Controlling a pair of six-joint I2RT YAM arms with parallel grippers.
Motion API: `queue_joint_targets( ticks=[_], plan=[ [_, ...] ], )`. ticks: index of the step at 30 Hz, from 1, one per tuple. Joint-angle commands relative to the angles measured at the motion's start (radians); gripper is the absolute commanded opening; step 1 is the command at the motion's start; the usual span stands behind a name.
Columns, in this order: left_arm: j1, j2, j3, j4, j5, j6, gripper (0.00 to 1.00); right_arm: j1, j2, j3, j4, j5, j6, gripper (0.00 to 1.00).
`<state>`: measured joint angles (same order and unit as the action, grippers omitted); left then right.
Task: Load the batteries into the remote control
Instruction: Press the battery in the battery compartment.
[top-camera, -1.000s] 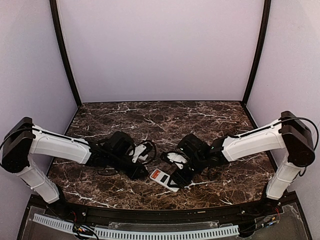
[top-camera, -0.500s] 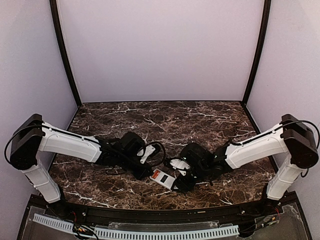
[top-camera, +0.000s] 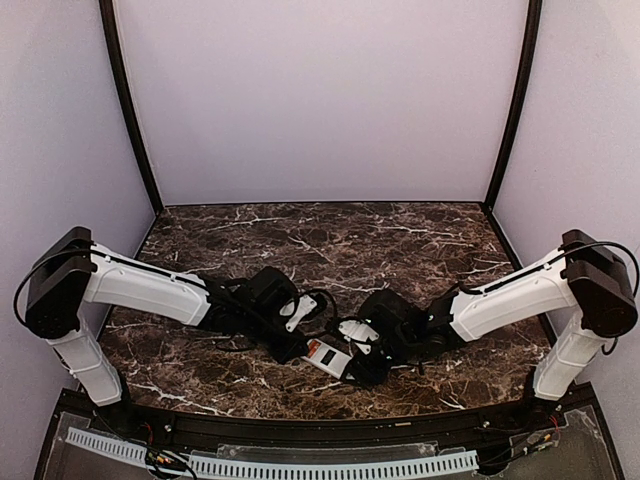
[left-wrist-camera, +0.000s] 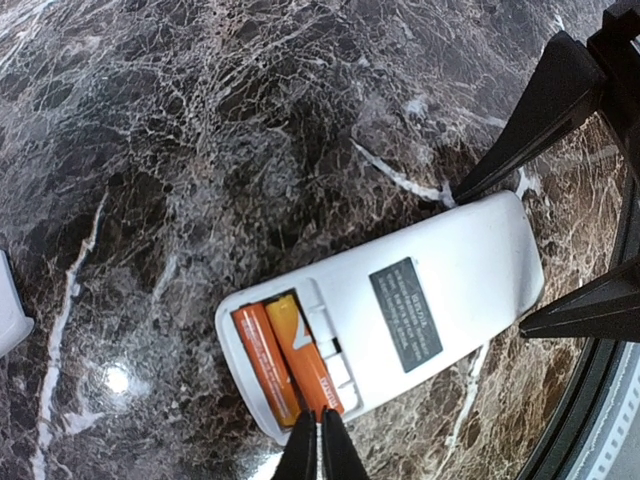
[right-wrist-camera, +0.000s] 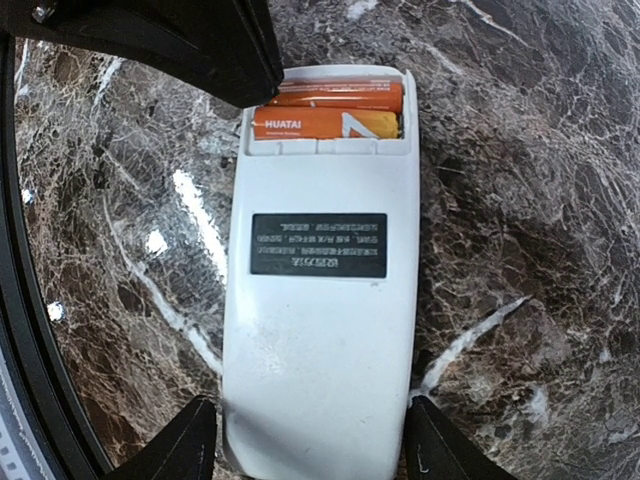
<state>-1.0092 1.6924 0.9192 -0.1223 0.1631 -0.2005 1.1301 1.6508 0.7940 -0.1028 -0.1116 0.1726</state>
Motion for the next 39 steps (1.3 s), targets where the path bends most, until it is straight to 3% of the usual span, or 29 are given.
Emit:
queue_joint_targets(
  ticks=[1,39],
  plan=[
    [-0.008,0.007,0.027,-0.040,-0.009,0.016,0.03,0.012,0.004,-0.013,0.022,0.013,0.009,0.63],
    [-0.060,0.142,0.031,-0.186,-0.074,0.045,0.00,0.013,0.007,0.004,-0.008,0.031,0.005,0.58]
  ],
)
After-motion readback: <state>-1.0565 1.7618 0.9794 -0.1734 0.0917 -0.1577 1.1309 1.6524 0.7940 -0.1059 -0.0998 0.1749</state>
